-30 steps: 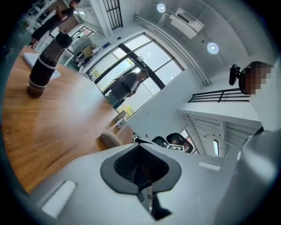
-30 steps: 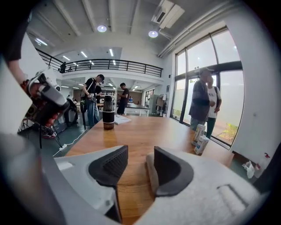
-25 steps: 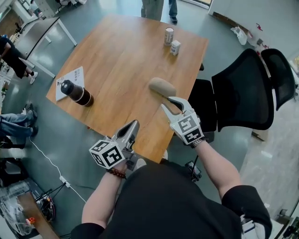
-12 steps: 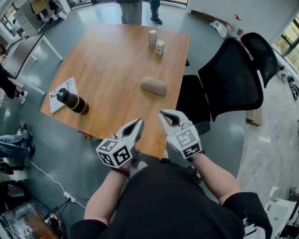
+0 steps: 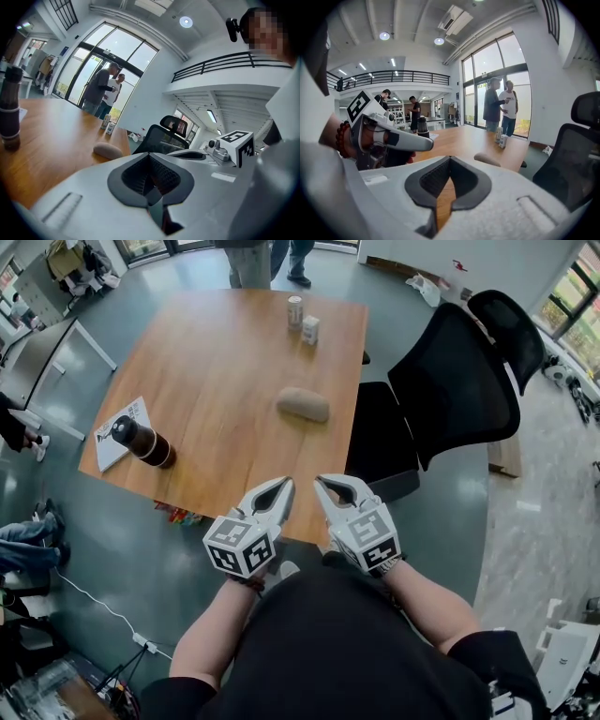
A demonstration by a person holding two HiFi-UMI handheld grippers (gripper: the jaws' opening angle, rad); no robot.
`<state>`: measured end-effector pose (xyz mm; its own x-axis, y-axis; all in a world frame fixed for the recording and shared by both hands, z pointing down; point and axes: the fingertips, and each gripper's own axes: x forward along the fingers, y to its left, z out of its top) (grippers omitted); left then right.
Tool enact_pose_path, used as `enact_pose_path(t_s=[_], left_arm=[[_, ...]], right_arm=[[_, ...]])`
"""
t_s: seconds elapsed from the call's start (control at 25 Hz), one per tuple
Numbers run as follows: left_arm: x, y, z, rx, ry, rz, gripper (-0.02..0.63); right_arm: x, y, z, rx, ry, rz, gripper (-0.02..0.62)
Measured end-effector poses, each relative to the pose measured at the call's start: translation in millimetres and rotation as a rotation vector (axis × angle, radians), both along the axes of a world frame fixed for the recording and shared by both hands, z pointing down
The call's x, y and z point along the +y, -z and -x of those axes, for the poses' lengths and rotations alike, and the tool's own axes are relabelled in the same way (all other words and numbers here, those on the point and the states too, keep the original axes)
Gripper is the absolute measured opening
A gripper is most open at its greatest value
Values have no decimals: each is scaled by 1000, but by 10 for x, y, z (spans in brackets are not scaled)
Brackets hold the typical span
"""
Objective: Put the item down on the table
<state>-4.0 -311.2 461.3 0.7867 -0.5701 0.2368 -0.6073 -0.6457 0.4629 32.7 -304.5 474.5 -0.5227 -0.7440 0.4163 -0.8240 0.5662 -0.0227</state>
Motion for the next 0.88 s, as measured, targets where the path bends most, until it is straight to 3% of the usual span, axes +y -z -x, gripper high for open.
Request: enact_pose_path(t_s=[0.88], left_arm=[[345, -3, 92, -44, -59, -35, 3]], right_arm=[[340, 7, 200, 25, -22, -21, -8]])
